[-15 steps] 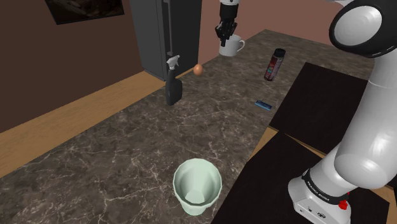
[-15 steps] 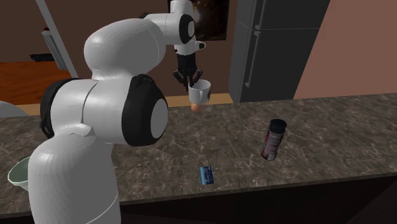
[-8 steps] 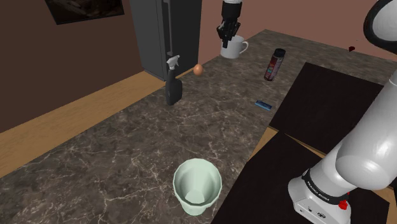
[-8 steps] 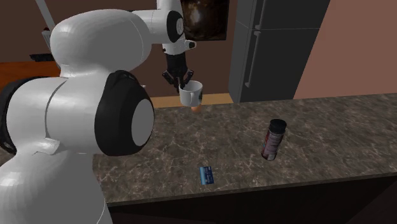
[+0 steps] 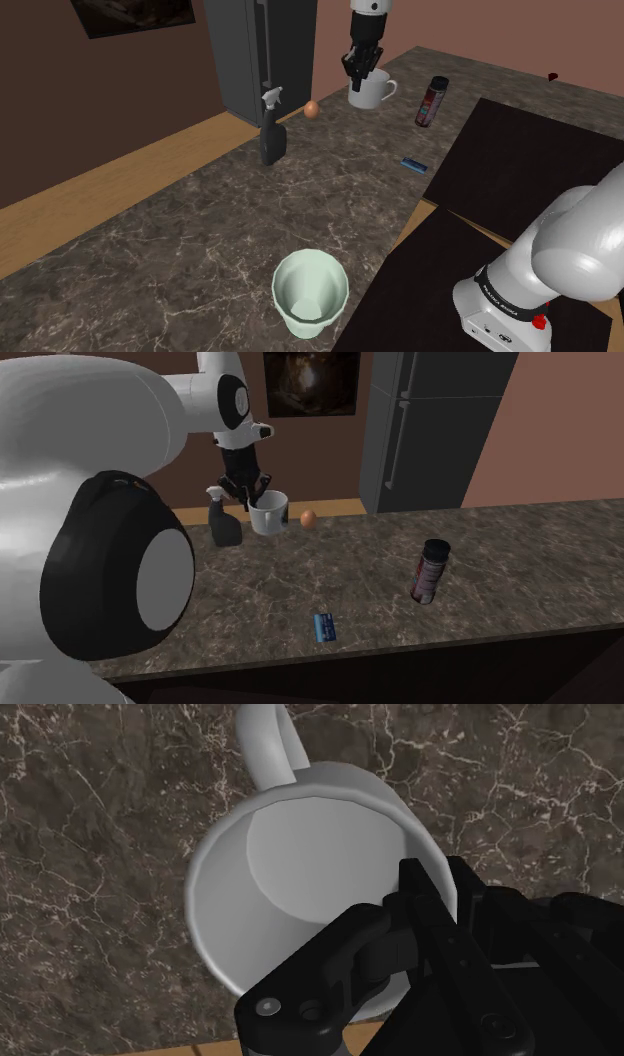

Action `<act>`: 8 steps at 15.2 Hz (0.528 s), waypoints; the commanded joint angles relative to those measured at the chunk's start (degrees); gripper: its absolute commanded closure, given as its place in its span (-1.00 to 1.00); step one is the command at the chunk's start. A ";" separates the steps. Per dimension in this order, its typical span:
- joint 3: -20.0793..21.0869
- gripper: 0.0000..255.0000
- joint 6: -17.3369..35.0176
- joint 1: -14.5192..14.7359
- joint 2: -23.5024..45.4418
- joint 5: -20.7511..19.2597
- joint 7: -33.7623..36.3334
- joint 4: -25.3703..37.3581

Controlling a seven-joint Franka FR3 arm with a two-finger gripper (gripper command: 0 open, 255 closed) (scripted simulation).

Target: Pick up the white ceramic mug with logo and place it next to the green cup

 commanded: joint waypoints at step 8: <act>5.30 1.00 -0.17 4.06 -14.02 2.16 8.74 -14.19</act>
